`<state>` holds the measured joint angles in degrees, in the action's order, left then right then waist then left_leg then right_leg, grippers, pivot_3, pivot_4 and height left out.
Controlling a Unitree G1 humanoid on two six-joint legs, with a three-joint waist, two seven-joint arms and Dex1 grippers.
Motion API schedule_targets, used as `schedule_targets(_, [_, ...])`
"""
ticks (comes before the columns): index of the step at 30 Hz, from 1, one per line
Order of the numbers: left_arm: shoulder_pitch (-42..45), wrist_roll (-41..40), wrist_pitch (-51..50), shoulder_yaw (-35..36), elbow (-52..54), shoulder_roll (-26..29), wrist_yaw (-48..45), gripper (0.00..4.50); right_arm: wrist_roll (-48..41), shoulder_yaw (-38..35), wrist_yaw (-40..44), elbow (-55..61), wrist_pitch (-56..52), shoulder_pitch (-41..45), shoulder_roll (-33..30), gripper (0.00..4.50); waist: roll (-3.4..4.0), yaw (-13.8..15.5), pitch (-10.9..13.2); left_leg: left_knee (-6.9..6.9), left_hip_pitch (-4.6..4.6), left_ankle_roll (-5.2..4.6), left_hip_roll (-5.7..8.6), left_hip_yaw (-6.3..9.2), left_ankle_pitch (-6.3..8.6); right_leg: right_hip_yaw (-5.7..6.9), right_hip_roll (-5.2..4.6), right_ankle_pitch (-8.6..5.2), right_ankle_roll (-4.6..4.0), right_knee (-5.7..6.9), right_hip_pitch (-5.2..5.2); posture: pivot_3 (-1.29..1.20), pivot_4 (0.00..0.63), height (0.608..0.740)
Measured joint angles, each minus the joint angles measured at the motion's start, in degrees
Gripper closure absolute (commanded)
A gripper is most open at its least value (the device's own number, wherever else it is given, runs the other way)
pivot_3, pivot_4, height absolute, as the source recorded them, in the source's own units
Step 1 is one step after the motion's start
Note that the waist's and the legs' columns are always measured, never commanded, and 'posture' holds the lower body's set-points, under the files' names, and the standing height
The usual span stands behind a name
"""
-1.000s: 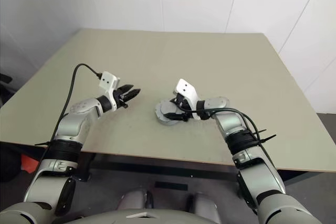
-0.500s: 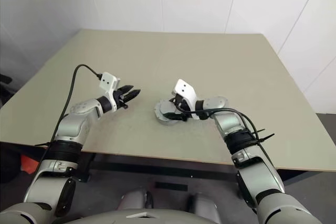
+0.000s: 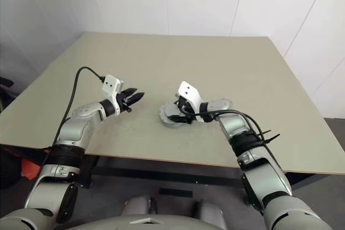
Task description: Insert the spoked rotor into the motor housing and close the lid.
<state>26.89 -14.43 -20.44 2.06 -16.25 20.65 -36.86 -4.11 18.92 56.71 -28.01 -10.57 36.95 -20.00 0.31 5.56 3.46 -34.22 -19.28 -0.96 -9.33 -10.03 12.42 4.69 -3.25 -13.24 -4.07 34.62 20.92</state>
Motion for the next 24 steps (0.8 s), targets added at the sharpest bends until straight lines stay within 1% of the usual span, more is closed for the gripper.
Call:
schedule_targets(10, [0.0,0.0,0.0,0.0,0.0,-0.3,0.2,2.41,-0.5,-0.2,0.5,1.2,-3.4,0.3,-0.1,1.53,0.00,0.0,0.0,0.06,-0.03,0.00,0.00,0.00,0.00,-0.01,0.00,0.00,0.00,-0.05,0.04,0.00,0.000,0.740])
schedule_targets(18, [0.0,0.0,0.0,0.0,0.0,-0.4,0.2,2.41,-1.3,-1.2,1.0,3.1,-8.6,0.4,0.5,1.53,0.00,0.0,0.0,0.16,-0.35,-0.01,0.00,0.00,0.01,0.00,0.01,0.01,-0.01,-0.08,0.32,0.00,0.000,0.740])
schedule_targets(24, [0.0,0.0,0.0,0.0,0.0,-0.4,0.2,2.41,-1.1,-1.2,0.9,3.3,-8.7,0.4,0.5,1.53,0.00,-0.1,0.0,0.18,-0.37,-0.01,0.00,-0.01,0.01,-0.01,0.01,0.01,-0.01,-0.09,0.35,0.00,0.000,0.740])
